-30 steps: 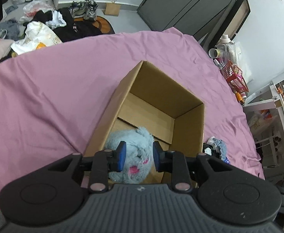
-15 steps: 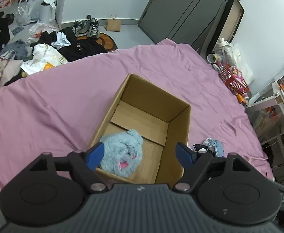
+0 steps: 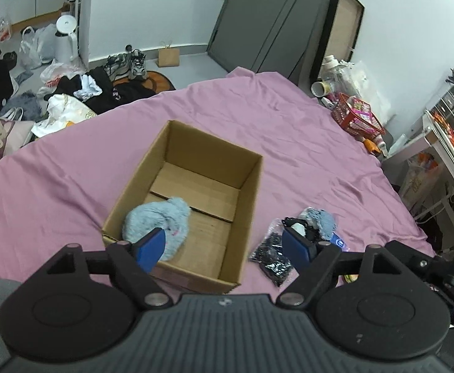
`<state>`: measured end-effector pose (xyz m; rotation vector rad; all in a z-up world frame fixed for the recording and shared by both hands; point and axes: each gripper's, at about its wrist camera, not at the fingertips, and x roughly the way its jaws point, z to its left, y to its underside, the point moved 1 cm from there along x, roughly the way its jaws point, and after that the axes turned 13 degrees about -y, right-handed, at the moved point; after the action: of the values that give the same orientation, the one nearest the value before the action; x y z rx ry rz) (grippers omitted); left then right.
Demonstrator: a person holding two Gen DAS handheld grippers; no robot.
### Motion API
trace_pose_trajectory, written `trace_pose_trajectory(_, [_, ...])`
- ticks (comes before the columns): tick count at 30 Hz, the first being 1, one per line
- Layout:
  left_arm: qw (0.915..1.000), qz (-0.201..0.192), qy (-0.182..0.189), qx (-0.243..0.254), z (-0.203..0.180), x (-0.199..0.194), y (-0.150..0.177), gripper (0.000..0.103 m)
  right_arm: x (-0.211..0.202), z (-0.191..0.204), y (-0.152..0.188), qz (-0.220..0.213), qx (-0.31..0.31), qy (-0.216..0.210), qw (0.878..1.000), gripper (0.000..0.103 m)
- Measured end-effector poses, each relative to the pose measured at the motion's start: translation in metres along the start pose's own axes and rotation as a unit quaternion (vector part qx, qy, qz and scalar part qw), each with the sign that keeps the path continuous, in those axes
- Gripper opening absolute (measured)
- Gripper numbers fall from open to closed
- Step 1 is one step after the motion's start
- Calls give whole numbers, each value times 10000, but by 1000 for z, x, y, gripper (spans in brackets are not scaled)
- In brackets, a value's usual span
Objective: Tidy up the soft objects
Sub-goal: 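Lower the plush into the box and open the left gripper, then grasp the blue tissue pack with the left gripper while the right gripper grasps the hamburger plush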
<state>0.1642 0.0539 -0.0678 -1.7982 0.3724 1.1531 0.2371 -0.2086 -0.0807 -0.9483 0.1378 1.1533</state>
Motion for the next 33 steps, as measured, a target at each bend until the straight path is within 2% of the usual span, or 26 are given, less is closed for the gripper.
trace_pose_trajectory(8, [9996,-184,-55,185,-26,-24,13,81,-40,-25,-5,-189,212,-97,9996,103])
trace_pose_trajectory(11, [9994,-272,-67,188,-34,-34,18,91,-56,-27,-8,-331,104,-154,9993,103])
trace_pose_trajectory(16, [9990,-376,-58,214,-49,-45,27,94,-81,-37,-10,-611,85,-260,9978,103])
trace_pose_trajectory(18, [9988,-426,-40,230,-56,-48,31,99,-88,-44,-10,-668,129,-244,9974,103])
trace_pose_trajectory(25, [9982,-519,99,290,-76,-54,42,102,-102,-62,-7,-731,126,-136,9972,103])
trace_pose_trajectory(33, [9973,-599,182,385,-99,-50,52,102,-99,-81,-5,-655,177,-12,9977,103])
